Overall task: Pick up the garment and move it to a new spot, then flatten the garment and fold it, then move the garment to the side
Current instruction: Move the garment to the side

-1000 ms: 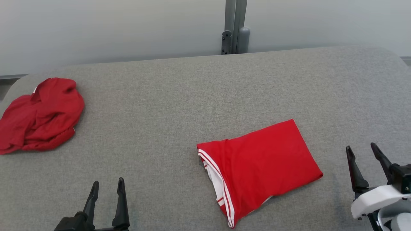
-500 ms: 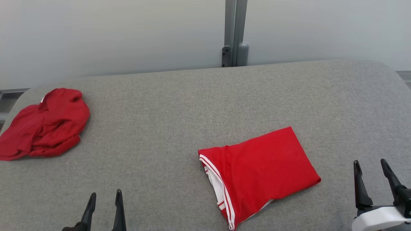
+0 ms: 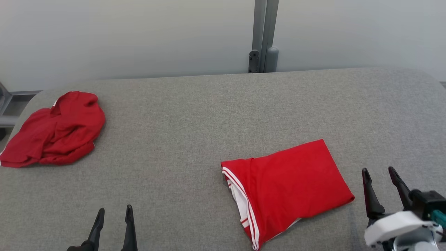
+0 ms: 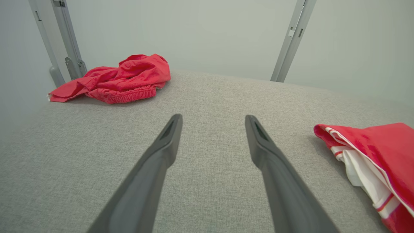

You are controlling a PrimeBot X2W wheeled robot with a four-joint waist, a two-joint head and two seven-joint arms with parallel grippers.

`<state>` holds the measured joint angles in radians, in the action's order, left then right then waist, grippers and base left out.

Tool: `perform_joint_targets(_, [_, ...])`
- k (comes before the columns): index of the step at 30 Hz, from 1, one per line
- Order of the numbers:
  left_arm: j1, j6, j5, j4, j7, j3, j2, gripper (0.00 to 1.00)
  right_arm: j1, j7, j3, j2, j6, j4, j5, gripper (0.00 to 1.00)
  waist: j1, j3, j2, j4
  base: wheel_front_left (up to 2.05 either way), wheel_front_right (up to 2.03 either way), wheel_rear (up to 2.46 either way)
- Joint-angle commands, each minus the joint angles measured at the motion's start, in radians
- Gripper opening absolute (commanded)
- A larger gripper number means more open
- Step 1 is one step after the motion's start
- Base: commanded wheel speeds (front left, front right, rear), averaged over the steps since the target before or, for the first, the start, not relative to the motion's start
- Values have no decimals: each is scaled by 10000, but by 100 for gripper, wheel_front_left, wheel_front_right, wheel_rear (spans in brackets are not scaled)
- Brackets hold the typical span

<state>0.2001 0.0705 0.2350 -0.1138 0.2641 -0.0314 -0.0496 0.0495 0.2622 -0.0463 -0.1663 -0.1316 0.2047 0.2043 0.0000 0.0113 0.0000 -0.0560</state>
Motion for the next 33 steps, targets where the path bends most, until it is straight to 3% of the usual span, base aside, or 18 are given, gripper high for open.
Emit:
perform_joint_targets(1, [-50, -17, -31, 58, 0, -42, -16, 100, -517, -364, 287, -280, 16, 264, 474, 100, 0, -66, 0, -7, 0, 0, 0])
perform_joint_targets(5, [-331, 51, -61, 63, 0, -208, -18, 100, -1973, -2856, 1264, -1000, 16, 1021, 2206, 100, 0, -428, 0, -152, 0, 0, 0])
perform_joint_targets(9, [-626, 95, -67, 14, 0, -415, -18, 100, -3098, -4909, 1860, -1573, 11, 1747, 3063, 100, 0, -806, 0, -473, 0, 0, 0])
perform_joint_targets(18, [-1040, -27, 55, 39, 0, -650, -19, 100, -4300, -6749, 2418, -1752, 10, 3774, 3770, 100, 0, -1436, 0, -1051, 0, 0, 0])
perform_joint_targets(20, [-1094, -34, 55, 61, 0, -627, -18, 100, -4389, -7091, 2611, -1453, 7, 3900, 4520, 100, 0, -1550, 0, -1045, 0, 0, 0])
perform_joint_targets(21, [-1159, -34, 41, 61, 0, -604, -19, 100, -4428, -7210, 2797, -1494, 7, 3849, 4771, 18, 0, -1607, 0, -1017, 0, 0, 0])
perform_joint_targets(22, [-1224, -32, 36, 84, 0, -594, -19, 100, -4461, -7226, 2875, -1614, 7, 3819, 4985, 0, 0, -1671, 0, -957, 0, 0, 0])
perform_joint_targets(26, [-1397, -27, 18, 289, -2, -525, -19, 100, -4951, -6924, 3184, -1981, 8, 3329, 5626, 0, 0, -2047, 0, -404, 0, 0, 0])
perform_joint_targets(33, [-2117, 217, -416, 624, 0, -500, -18, 100, -6123, -6126, 2880, -3308, 16, 3216, 5856, 0, 0, -3272, 0, 1025, 0, 0, 0])
